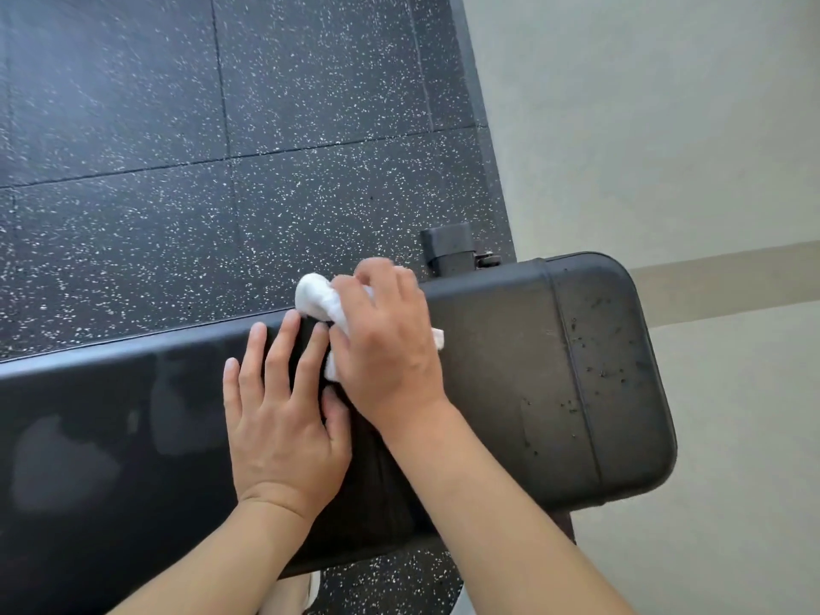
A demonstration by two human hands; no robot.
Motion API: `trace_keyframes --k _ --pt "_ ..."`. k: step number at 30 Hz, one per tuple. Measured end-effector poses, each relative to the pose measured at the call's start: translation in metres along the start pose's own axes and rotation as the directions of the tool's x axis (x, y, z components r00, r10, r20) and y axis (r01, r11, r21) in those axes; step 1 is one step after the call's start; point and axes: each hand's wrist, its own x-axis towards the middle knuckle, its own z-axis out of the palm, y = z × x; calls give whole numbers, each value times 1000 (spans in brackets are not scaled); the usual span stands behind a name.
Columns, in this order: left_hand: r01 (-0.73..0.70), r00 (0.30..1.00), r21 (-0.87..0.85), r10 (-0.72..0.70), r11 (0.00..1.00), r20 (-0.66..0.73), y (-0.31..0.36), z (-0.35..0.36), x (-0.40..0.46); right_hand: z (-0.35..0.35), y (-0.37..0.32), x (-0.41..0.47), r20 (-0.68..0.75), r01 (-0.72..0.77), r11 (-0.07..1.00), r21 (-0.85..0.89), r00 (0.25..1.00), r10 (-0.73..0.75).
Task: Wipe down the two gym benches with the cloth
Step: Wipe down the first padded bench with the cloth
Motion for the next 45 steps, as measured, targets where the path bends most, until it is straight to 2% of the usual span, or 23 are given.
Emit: trace_keyframes --k 8,15,18,24,26,31,34,38,42,45 --pt "-22 1000 22 22 1000 -19 -4 3 -1 -80 98 -27 -84 -123 983 -136 990 112" --pt "-9 1000 10 9 1000 14 1 2 1 -38 46 -20 -86 -15 992 -124 996 5" --pt "-7 1000 15 6 1000 22 0 1 1 -28 48 -1 -118 -7 991 -136 993 -10" --pt "-19 1000 24 18 1000 11 -5 3 -2 -56 101 17 -246 -204 968 -150 955 163" --pt "-20 1000 23 20 1000 7 -5 5 -3 -63 101 1 -228 -191 973 -131 961 158" --pt "-7 1000 7 7 1000 15 -1 3 1 -49 53 -80 -73 -26 1000 -12 997 25" --pt "-8 1000 6 8 1000 30 -2 3 0 -34 31 -109 -10 25 999 -32 1000 -25" --pt "-13 1000 6 13 1000 27 -3 3 0 -31 36 -78 -72 52 996 -68 996 -57" --pt "-10 1000 16 10 1000 19 -3 2 0 -30 54 -9 -200 -74 993 -87 978 56" --pt "-6 1000 13 6 1000 8 -2 0 -2 -30 58 16 -201 -108 988 -113 976 84"
